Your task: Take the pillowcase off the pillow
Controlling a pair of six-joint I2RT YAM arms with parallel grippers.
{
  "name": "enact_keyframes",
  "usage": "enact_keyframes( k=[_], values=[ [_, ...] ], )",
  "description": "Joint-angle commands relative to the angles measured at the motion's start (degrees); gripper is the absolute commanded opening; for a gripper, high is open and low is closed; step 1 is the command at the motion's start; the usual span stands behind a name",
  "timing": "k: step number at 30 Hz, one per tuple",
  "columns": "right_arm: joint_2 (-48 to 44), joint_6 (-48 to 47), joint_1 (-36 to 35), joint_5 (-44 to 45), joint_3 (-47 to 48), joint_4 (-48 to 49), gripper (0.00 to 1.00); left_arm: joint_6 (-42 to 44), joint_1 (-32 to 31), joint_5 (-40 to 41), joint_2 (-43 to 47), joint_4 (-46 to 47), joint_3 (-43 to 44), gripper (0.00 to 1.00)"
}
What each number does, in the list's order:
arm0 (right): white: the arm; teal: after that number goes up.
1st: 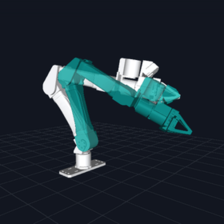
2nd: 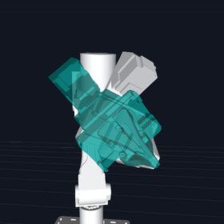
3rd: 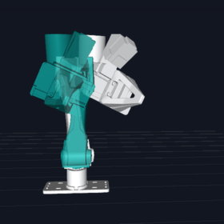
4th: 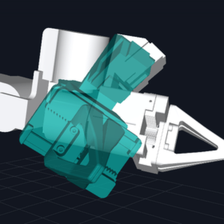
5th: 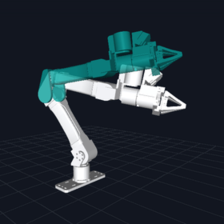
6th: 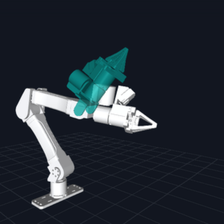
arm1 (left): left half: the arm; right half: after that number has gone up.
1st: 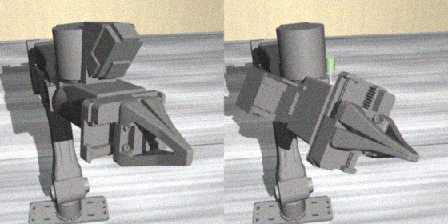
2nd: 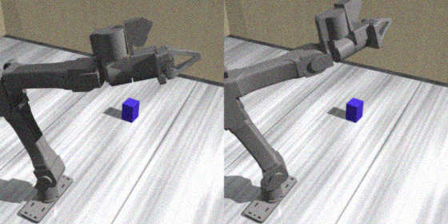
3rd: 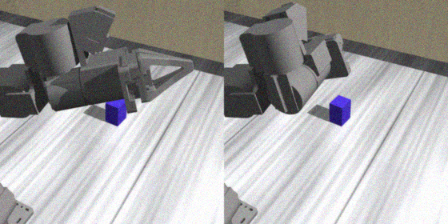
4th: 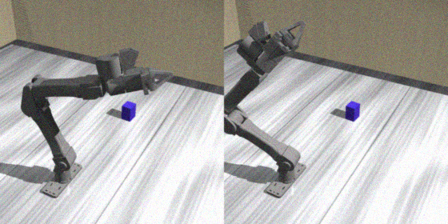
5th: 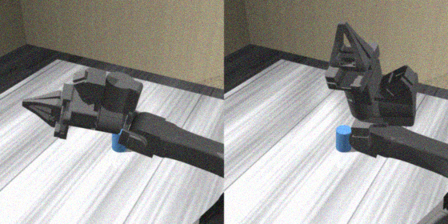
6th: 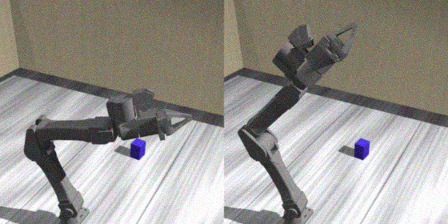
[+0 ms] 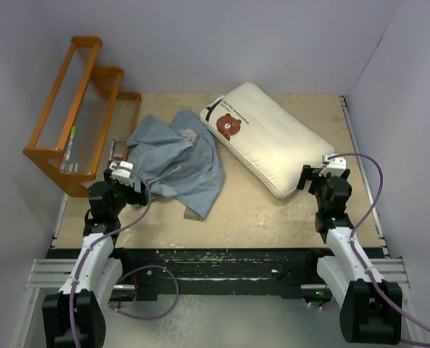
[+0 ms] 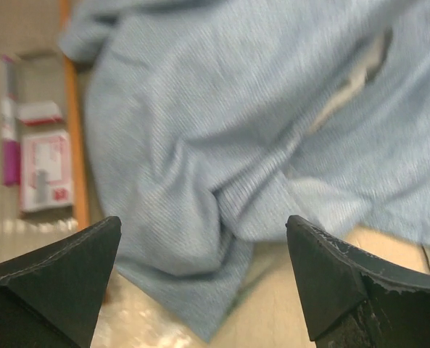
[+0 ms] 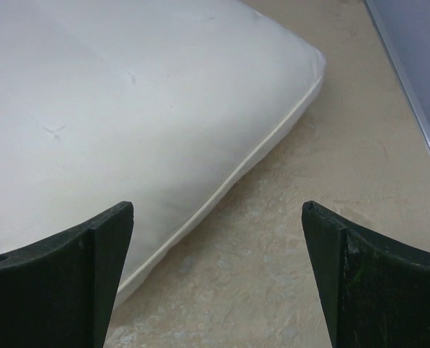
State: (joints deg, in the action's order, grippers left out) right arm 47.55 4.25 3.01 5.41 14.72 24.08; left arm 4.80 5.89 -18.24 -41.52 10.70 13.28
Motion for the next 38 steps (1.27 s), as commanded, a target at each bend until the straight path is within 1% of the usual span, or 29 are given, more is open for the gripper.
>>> enact_keyframes(
  k=[1, 3, 4, 5, 9, 10, 11, 13, 14, 15, 16, 18, 20, 22, 23, 26, 28, 30, 33, 38],
  values=[
    [-2.21, -2.66, 0.07, -0.50, -0.95, 2.27, 1.00, 2.07, 0.26, -6.99, -0.85, 4.65, -2.40, 0.99],
    [-3.16, -1.94, 0.07, 0.98, -1.22, 2.00, 1.00, 1.79, 0.26, -6.42, 1.72, 3.90, -3.18, 0.99],
    [-3.42, -1.33, 0.07, 2.29, -1.28, 1.84, 1.00, 1.17, 0.26, -4.98, 3.66, 3.84, -4.03, 0.99],
    [-3.53, -0.55, 0.07, 3.21, -1.31, 1.59, 1.00, 0.09, 0.26, -2.80, 5.81, 3.98, -4.95, 0.97],
    [-2.62, 0.21, 0.07, 5.19, -0.75, 1.32, 1.00, -2.92, 0.26, 5.16, 13.45, 1.38, -7.32, 0.39],
    [-2.11, -0.22, 0.07, 4.53, -0.44, 1.19, 1.00, -3.84, 0.26, 8.75, 15.50, 0.58, -8.02, 0.89],
    [-1.24, -0.53, 0.07, 4.08, -0.05, 0.98, 1.00, -5.03, 0.26, 10.69, 17.57, 0.13, -8.89, 0.99],
    [-0.43, -0.24, 0.07, 4.31, 0.55, 0.26, 1.00, -3.84, 0.26, 7.86, 21.68, -1.41, -10.72, 0.99],
    [-0.71, -0.05, 0.07, 4.28, 0.48, 0.22, 1.00, -2.82, 0.26, 4.86, 23.72, 0.37, -12.22, 0.99],
    [-1.34, -0.11, 0.07, 4.07, 0.23, 0.39, 1.00, -1.28, 0.20, 1.78, 25.30, -1.27, -12.18, 0.99],
    [-2.59, -0.35, 0.07, 3.94, -0.23, 0.61, 1.00, -0.87, 0.18, 1.30, 25.42, -0.61, -12.47, 0.99],
    [-5.61, -0.68, 0.07, 4.17, -2.09, 1.78, 1.00, -1.86, 0.17, 3.22, 22.26, 0.05, -11.31, 0.99],
    [-7.92, 0.20, 0.07, 6.37, -3.69, 2.83, 1.00, -2.66, 0.17, 4.97, 16.20, 3.11, -10.43, 0.99],
    [-7.41, 1.02, 0.07, 7.73, -3.17, 2.15, 1.00, -2.69, 0.17, 6.00, 11.76, 4.58, -9.36, 0.99],
    [-6.83, 1.10, 0.07, 7.96, -2.80, 1.60, 1.00, -2.69, 0.17, 6.02, 12.17, 4.46, -9.37, 0.99],
    [-6.33, 1.10, 0.09, 7.86, -2.77, 1.84, 1.00, -2.83, 0.17, 5.75, 17.62, 2.13, -10.60, 0.99],
    [-5.81, 1.19, 0.07, 7.86, -2.69, 1.96, 1.00, -2.95, 0.17, 5.93, 18.97, 1.45, -10.81, 0.99],
    [-5.34, 1.20, 0.07, 7.86, -2.47, 2.00, 1.00, -2.90, 0.21, 5.93, 18.00, 2.02, -10.64, 0.99],
    [-5.61, 1.19, 0.07, 7.78, -2.50, 1.89, 1.00, -2.97, 0.17, 6.49, 13.20, 3.92, -9.73, 0.99],
    [-6.14, 1.18, 0.07, 7.69, -2.66, 1.68, 1.00, -2.85, 0.17, 5.93, 15.47, 3.26, -10.24, 0.99]
  ],
)
